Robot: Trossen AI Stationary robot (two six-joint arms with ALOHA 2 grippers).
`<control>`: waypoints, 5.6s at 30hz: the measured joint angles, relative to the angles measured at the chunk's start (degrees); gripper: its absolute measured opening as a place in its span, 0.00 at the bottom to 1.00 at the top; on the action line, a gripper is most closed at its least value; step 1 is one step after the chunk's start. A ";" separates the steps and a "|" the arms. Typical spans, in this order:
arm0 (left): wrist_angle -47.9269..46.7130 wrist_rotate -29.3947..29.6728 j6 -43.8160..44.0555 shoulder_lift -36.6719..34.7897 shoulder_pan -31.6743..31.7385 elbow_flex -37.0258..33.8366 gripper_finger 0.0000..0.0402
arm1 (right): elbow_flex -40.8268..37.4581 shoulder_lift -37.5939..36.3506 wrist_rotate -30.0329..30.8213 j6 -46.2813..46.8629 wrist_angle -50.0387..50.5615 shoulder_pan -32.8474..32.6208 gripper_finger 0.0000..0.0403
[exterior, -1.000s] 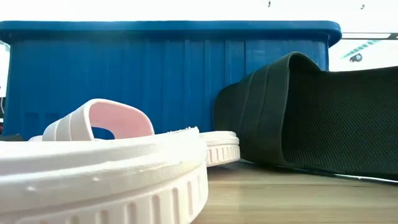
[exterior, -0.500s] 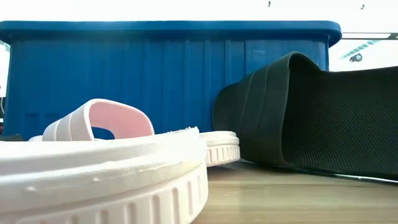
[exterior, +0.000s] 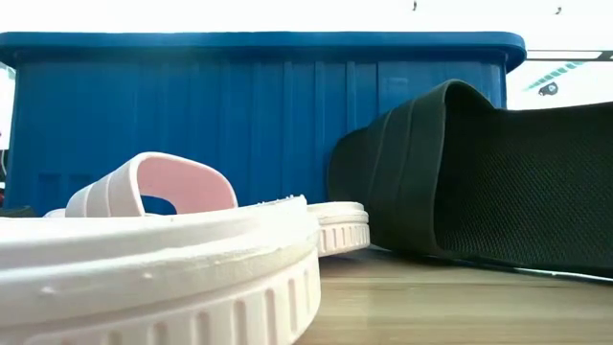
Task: Pick and place slides into bin
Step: Put the black slide into the blue container
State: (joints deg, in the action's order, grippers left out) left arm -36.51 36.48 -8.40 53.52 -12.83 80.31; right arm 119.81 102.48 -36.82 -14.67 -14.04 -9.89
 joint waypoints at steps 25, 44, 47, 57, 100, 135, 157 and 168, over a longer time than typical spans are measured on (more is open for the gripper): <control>0.07 1.46 0.10 0.81 -0.01 0.00 0.53 | -2.87 -0.10 -37.50 17.25 -24.40 -3.53 0.16; 0.07 1.63 0.24 1.22 -0.01 0.02 0.53 | -2.82 -1.24 -26.38 19.63 -21.04 0.08 0.16; 0.09 1.65 0.22 1.22 0.00 0.11 0.53 | -2.82 -1.27 -15.81 18.70 -15.17 1.83 0.16; 0.02 1.68 -0.04 1.20 0.01 0.08 0.53 | -2.84 -1.93 23.23 23.43 11.25 6.87 0.16; 0.35 7.57 -2.91 2.29 -0.01 0.28 0.53 | -2.90 -4.38 -32.52 13.97 -4.06 7.23 0.16; 14.55 20.99 -21.22 7.09 0.01 0.15 0.53 | -2.95 -6.56 62.36 28.21 61.09 12.77 0.16; 47.88 36.46 -66.00 22.14 0.03 0.50 0.53 | -3.13 -6.01 62.38 29.91 61.20 12.91 0.16; 48.09 36.47 -68.48 26.05 0.08 0.27 0.53 | -3.15 -6.01 62.13 30.57 58.07 13.31 0.16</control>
State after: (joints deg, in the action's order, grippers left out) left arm 11.57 72.95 -76.88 79.57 -12.75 80.58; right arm 116.66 96.47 25.31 15.90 44.02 3.42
